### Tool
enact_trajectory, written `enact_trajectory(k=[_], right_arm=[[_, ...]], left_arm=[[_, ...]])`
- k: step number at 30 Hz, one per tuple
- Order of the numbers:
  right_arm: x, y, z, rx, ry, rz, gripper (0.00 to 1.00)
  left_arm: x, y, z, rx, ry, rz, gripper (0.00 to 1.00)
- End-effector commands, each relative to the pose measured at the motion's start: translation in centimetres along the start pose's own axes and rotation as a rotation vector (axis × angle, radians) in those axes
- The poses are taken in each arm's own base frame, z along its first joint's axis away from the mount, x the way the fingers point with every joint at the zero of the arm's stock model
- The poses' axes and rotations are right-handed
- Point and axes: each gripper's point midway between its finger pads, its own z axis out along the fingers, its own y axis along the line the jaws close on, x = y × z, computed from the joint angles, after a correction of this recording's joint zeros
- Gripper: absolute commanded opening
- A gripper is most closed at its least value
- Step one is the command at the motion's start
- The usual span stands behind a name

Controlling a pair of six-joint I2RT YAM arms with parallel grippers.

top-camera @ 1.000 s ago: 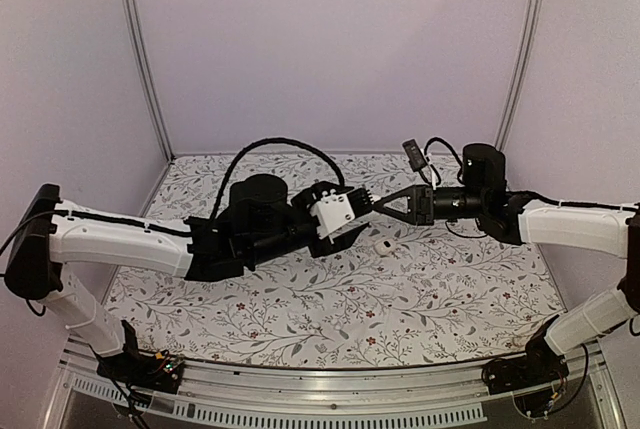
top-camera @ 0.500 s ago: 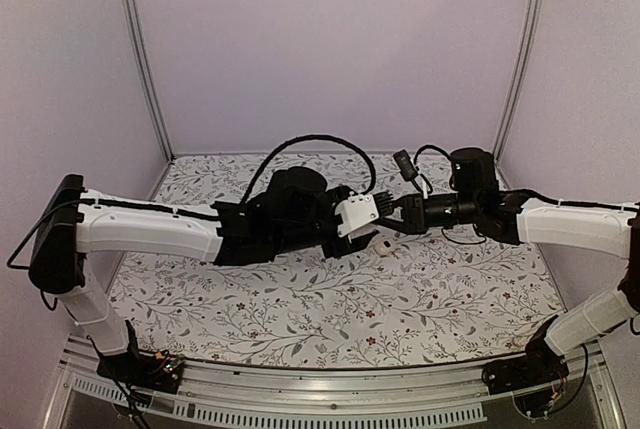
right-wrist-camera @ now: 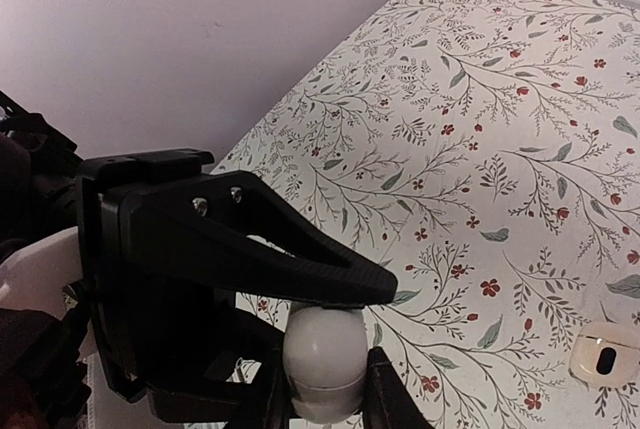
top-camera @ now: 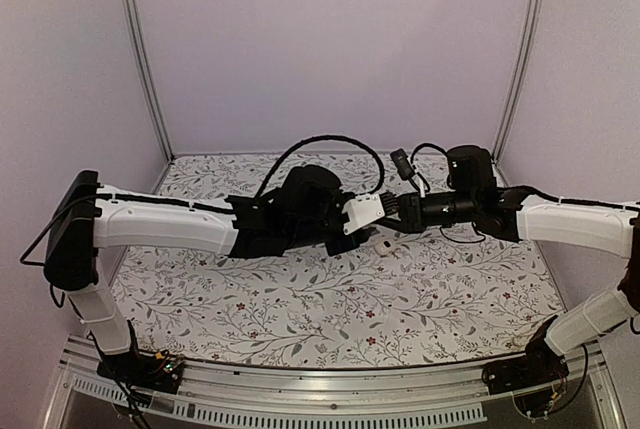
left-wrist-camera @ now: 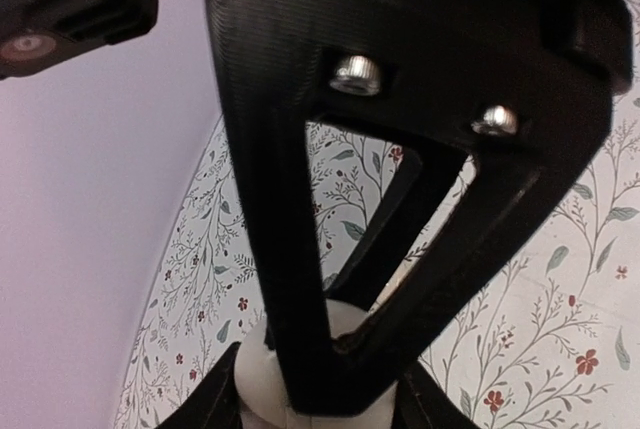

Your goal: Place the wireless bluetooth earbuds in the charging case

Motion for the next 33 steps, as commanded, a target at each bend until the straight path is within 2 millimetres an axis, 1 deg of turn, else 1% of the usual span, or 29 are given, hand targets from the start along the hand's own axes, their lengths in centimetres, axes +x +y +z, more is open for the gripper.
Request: enact_trajectory(k=[1,4,5,6,8,9,11,13,17,19,20,21,24,25,28,33], right_arm=[[-1.2,0.3,0.1,0.01,-0.016,-0.031,0.07],[-1.3,0.5,0.1,0.001,-0.016,-0.033,0.1],[-1.3,0.8,0.2,-0.016,-0.016,-0.037,0.13],[-1.4,1.1,0.1,-0.031,-0.019,-0.041,0.19],[-1.7,1.7,-0.1,-0.056,-0.034,-0.054,0.4],[-2.0,1.9,-0.4,-0.061,-0.047,-0.063,0.45],[-3.1,2.4,-1.4,-0.059,-0.089,-0.094,0.5],[-4.3,2.7,-2.4,-0.035,-0.132,-0.137,0.56],[-6.7,3.8,-4.6,0.018,-0.235,-0.267,0.61],[-7.6,4.2,-5.4,0.039,-0.273,-0.32,0.62],[-7.9,4.7,-5.6,0.027,-0.284,-0.343,0.62],[-8.0,5.2,-5.8,0.004,-0.286,-0.356,0.62],[-7.7,7.3,-5.9,-0.132,-0.271,-0.378,0.62],[-7.6,8.1,-6.0,-0.183,-0.267,-0.386,0.63],[-7.3,10.4,-6.4,-0.322,-0.256,-0.377,0.63],[-7.1,14.3,-7.5,-0.525,-0.221,-0.365,0.64]], left_arm=[[0.5,1.0,0.4,-0.033,0.027,-0.007,0.4],[0.4,1.4,0.3,-0.044,0.017,-0.016,0.31],[0.2,1.5,0.1,-0.045,0.004,-0.026,0.28],[0.0,1.7,-0.2,-0.044,-0.018,-0.039,0.25],[-0.7,2.3,-1.1,-0.036,-0.091,-0.087,0.22],[-1.0,2.7,-1.8,-0.025,-0.135,-0.122,0.19],[-1.8,3.7,-3.4,0.0,-0.229,-0.194,0.17],[-3.3,4.7,-5.7,0.016,-0.33,-0.242,0.15],[-6.2,6.0,-9.4,0.081,-0.52,-0.33,0.14],[-8.0,6.3,-11.9,0.145,-0.645,-0.353,0.14],[-8.8,6.1,-13.5,0.184,-0.718,-0.345,0.14],[-9.2,5.6,-14.9,0.212,-0.78,-0.328,0.14],[-10.2,5.0,-18.7,0.236,-0.933,-0.248,0.15],[-10.4,4.7,-19.5,0.252,-0.964,-0.214,0.16],[-10.7,3.3,-21.2,0.307,-1.033,-0.134,0.17],[-12.2,1.8,-23.4,0.38,-1.12,-0.051,0.18]])
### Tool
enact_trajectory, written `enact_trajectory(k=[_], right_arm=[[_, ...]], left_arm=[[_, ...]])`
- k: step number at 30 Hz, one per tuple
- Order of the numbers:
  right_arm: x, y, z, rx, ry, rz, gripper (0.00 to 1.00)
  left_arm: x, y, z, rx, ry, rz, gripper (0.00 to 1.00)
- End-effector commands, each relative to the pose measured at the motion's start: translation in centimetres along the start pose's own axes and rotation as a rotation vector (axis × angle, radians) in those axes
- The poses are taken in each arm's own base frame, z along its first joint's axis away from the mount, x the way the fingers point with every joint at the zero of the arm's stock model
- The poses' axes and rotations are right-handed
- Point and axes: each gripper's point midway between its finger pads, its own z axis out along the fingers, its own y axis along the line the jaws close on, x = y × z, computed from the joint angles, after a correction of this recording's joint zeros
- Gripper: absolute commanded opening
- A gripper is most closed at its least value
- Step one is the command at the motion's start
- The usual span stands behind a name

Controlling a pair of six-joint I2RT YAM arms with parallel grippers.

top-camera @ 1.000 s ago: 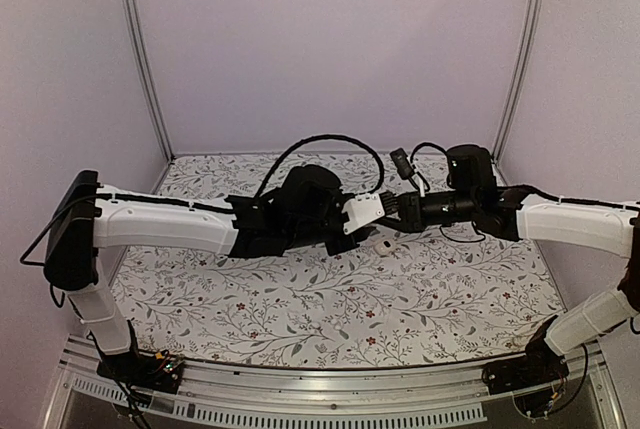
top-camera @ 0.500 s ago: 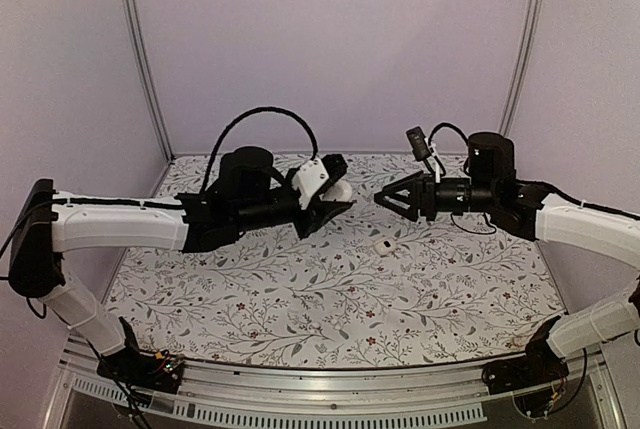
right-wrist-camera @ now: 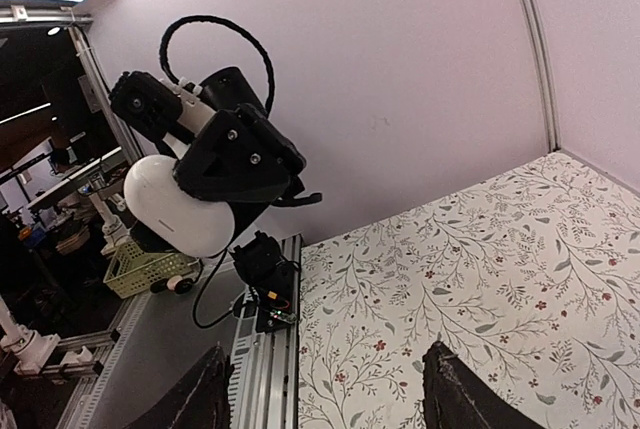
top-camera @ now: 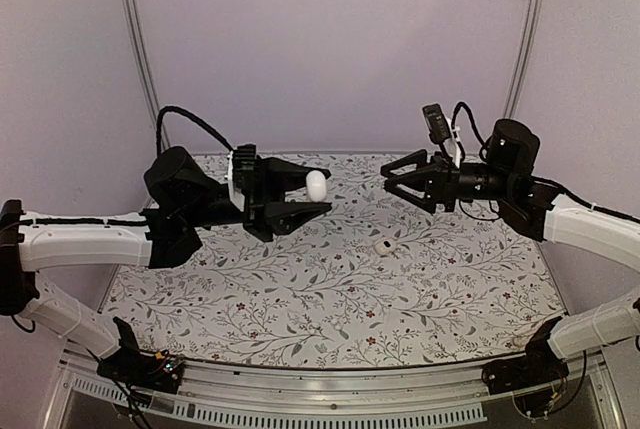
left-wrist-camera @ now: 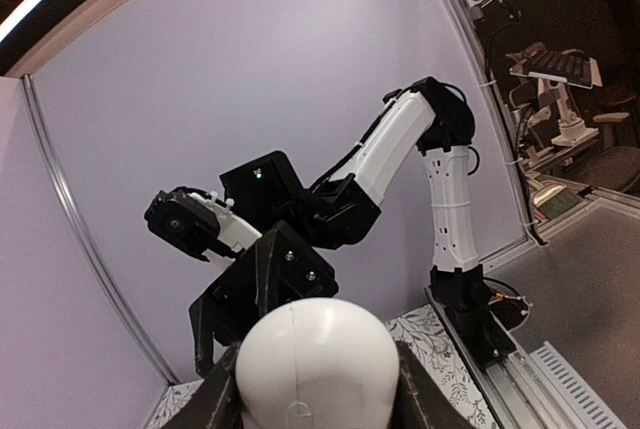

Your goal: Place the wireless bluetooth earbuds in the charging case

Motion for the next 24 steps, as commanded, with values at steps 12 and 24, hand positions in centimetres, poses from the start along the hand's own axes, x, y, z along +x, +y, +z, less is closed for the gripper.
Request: enact_trajectory(k=[12,24], right_arm=[[-2.9,10.7,2.7,-0.474,0.05,0.002,0.62],[-2.8,13.9,4.7,-0.61,0.075,-0.027,0.56]], left_arm=[[-7.4,-4.3,2.4,0.247,-0.218,0.234,0.18],[-7.6,-5.8,3.4,0.331,-0.251,0.267,0.15]])
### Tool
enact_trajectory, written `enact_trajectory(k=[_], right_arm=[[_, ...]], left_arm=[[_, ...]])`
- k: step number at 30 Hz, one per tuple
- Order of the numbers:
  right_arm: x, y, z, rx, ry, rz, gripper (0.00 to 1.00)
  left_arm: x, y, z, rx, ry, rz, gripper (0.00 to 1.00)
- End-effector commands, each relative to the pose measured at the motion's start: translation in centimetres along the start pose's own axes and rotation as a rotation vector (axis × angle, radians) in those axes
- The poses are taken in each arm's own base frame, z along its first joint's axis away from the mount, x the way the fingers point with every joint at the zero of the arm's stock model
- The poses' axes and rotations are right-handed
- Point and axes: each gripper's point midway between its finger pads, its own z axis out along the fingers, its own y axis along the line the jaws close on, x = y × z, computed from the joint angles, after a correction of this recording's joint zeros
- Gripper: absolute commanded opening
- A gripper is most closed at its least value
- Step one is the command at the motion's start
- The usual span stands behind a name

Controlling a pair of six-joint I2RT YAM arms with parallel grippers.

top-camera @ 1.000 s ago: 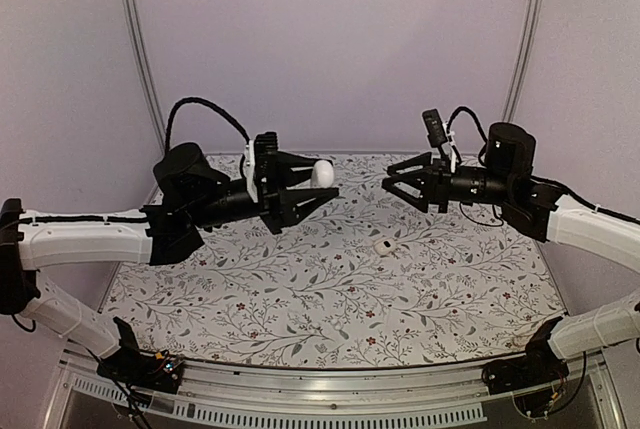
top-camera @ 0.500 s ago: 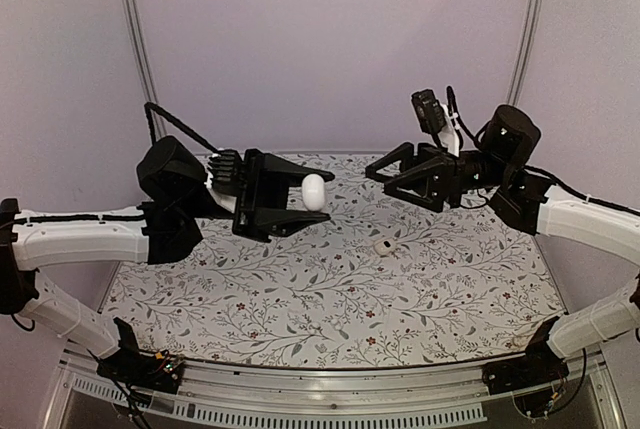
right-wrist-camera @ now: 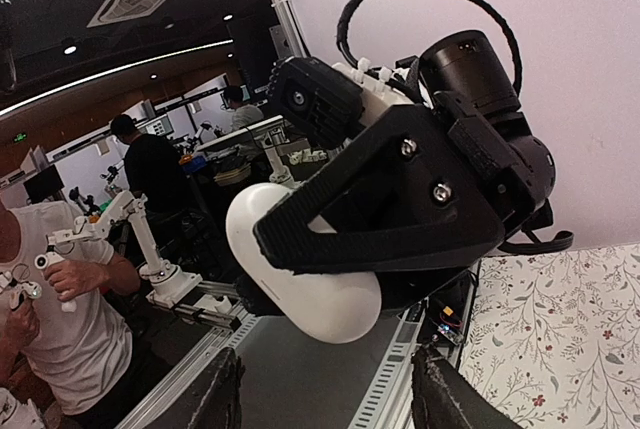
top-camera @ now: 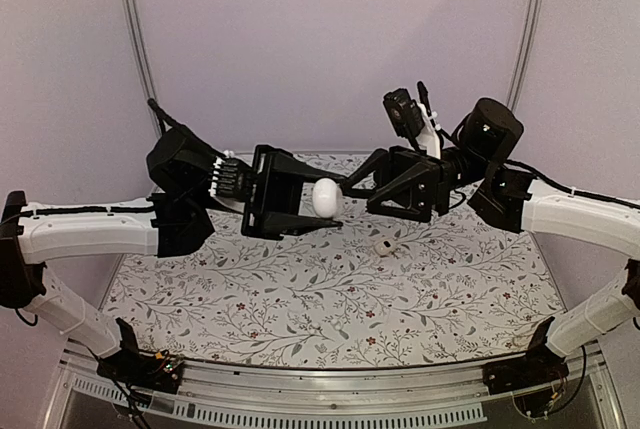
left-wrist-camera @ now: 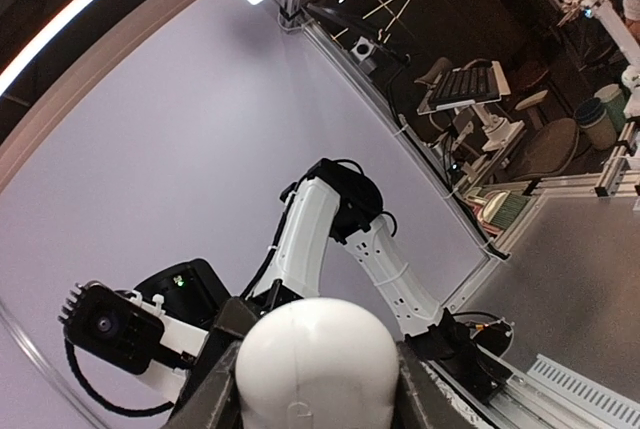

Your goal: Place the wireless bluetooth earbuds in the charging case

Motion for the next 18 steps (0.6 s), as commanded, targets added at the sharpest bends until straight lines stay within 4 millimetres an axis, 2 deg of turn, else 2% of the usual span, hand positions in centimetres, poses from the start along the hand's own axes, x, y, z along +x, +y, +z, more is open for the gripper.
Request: enact_trajectory(k=[1,10,18], right_arm=[[-0.8,0.9,1.1,-0.071,0.003,-0.037,0.56],[-0.8,2.1,2.5,-0.167,0.017,-0.045,0.48],[-0.9,3.5,3.6,-0.238,0.03,-0.072,0.46]], left_arm=[[-1.2,-0.6,1.0,0.048,-0.043,0.034,0.15],[-1.6,-0.9,1.3,0.074,-0.069,0.049,0.13],[-1.9,-1.5,1.5,0.098,-0.093,0.061,0.13]])
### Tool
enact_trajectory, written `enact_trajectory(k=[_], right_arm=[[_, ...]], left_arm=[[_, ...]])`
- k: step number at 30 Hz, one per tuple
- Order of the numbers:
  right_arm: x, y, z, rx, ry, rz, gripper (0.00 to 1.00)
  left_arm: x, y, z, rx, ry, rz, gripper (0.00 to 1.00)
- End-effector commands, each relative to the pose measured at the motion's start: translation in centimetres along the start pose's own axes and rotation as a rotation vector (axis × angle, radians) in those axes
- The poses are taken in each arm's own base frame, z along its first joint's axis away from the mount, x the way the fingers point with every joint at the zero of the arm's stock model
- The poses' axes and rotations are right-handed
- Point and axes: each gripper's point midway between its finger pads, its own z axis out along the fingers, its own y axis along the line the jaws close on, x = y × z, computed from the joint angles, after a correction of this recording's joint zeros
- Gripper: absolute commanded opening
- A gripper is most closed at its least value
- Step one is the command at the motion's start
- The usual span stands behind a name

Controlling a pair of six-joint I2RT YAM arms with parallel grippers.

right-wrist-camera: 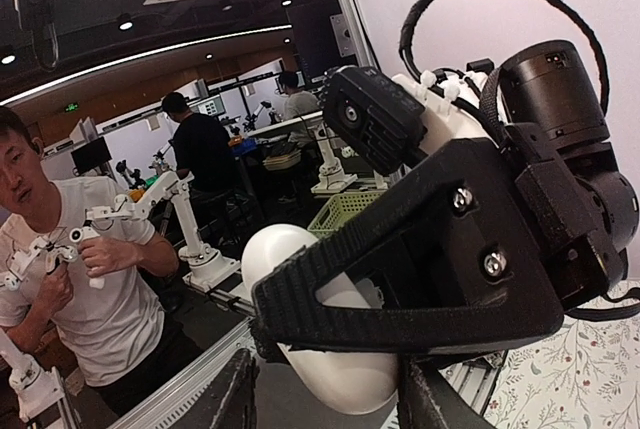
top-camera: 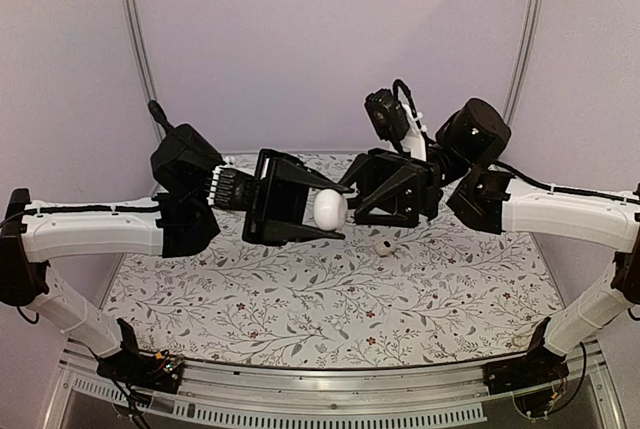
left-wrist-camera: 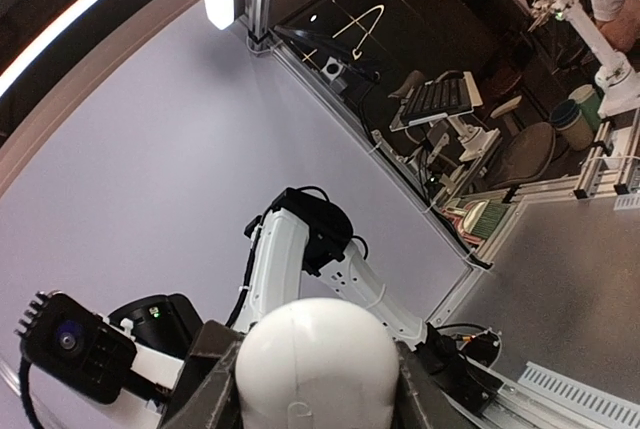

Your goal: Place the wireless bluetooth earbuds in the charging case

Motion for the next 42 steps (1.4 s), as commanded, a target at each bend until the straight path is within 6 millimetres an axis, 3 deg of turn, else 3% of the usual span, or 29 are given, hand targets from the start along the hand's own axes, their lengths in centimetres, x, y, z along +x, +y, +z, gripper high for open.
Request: enact_trajectory(k=[1,14,33,40,42], right_arm=[[-0.9,1.6,0.9,-0.073,0.008,-0.052,0.46],[-0.4,3.0,2.3,-0.174,0.028,-0.045,0.41],[0.1,4.2,2.6,-0.234,0.052,-0.064,0.14],[0.2,3.9,2.6,-0.229,0.054,-0.037,0.0],[0.3,3.6,2.4,-0.222,0.054,-0.029,0.0]], left_arm=[[-1.2,-0.1,0.6,0.023,-0.044,0.04,0.12],[-2.2,-0.6,1.0,0.058,-0.093,0.068,0.12],[-1.5,-0.8,1.2,0.071,-0.07,0.07,0.14],[-1.3,0.0,0.6,-0.011,-0.022,0.089,0.27],[-1.1,0.4,0.2,-0.044,0.009,0.096,0.33]])
